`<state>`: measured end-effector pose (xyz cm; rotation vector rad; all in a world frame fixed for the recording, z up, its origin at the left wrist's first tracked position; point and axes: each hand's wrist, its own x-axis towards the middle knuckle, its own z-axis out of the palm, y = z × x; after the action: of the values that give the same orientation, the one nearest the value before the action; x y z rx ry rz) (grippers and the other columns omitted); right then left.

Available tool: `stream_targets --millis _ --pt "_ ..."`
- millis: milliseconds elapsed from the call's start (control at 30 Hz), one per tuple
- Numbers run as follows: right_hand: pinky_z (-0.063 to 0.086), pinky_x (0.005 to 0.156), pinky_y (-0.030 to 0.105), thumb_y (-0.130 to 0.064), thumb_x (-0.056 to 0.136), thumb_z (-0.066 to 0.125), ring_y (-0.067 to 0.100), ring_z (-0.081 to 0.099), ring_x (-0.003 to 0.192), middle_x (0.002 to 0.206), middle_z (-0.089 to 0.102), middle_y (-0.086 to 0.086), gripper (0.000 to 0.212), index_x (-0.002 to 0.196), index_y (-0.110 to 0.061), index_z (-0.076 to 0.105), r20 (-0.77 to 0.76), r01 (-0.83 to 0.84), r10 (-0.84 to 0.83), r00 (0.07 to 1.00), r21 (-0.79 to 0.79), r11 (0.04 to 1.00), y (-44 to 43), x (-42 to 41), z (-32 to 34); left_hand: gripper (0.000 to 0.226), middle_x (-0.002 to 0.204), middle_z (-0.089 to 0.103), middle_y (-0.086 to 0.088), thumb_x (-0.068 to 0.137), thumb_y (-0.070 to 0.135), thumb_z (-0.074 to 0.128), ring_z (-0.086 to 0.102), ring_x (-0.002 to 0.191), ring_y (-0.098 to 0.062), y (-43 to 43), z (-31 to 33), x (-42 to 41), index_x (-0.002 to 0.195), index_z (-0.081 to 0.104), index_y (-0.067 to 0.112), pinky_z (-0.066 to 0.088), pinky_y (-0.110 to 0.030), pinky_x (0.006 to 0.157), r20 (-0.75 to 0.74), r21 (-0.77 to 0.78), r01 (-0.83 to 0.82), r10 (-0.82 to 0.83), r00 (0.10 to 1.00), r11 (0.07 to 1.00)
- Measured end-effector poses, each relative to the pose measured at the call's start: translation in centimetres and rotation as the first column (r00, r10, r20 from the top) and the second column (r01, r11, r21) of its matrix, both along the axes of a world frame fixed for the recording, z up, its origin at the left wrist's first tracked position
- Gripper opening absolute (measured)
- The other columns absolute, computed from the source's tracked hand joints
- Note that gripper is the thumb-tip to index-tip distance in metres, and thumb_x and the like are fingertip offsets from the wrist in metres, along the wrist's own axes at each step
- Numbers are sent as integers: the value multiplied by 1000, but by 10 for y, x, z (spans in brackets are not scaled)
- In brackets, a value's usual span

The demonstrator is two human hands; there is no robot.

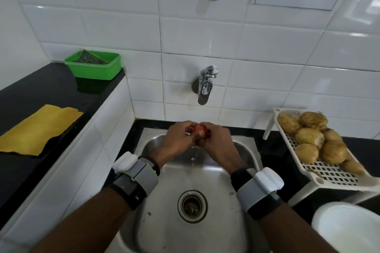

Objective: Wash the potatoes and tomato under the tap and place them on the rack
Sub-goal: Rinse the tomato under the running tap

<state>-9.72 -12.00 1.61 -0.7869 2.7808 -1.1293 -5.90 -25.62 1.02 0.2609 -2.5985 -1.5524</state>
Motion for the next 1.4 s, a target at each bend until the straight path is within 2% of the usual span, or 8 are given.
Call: stream_targets --millis 333,467,567,800,967,1167,1333,1400 --pt "44 72 9 -20 74 78 11 63 83 91 71 -6 36 109 -20 68 -94 -1 -3 996 -44 999 1 0 26 34 108 70 -2 87 28 71 68 96 -17 2 23 5 119 65 16 59 -32 82 -152 86 -23 36 988 996" --pt "50 93 29 -25 78 76 17 65 102 113 70 3 51 126 -19 60 -7 -38 39 999 62 997 8 8 -14 32 103 68 2 90 30 67 68 84 -14 8 -8 23 118 62 16 58 -21 69 44 107 -4 -1 999 994" --pt "52 93 39 -41 76 76 19 65 105 116 68 3 66 134 -21 51 76 -107 96 992 162 981 21 21 -39 29 92 73 -9 89 29 68 70 77 -21 15 -38 35 111 66 11 60 -37 76 188 187 6 -42 981 982" --pt "51 87 30 -19 75 75 15 59 100 112 62 3 44 117 -17 61 -12 14 -15 1000 -90 996 38 21 -30 35 79 70 -19 93 38 61 65 64 -24 40 -40 20 99 65 4 56 -35 58 139 485 -233 189 972 843" --pt "46 87 22 -25 76 77 18 56 100 116 50 4 46 118 -18 60 -79 105 -101 992 53 993 84 29 -33 40 78 66 -19 94 42 57 62 60 -22 86 -41 17 97 57 2 51 -29 46 172 469 -124 47 984 874" --pt "49 92 25 -28 78 76 14 62 102 116 64 1 53 127 -17 59 -135 306 -307 942 -30 952 170 20 11 34 77 65 -12 100 33 49 58 62 -23 147 -6 0 95 63 2 49 -30 52 38 506 93 -129 991 858" --pt "46 71 13 -33 81 75 7 62 85 106 68 -3 43 121 -21 63 -133 494 -492 861 -13 869 244 22 33 29 82 62 -15 101 31 48 57 61 -21 190 7 1 97 62 5 48 -31 52 20 561 198 -252 968 804" --pt "49 77 22 -35 81 73 13 65 91 104 70 -2 42 121 -22 63 -133 524 -515 847 46 850 265 21 33 31 83 63 -14 101 32 47 58 64 -23 198 9 3 100 63 5 49 -31 53 16 552 220 -274 962 804"
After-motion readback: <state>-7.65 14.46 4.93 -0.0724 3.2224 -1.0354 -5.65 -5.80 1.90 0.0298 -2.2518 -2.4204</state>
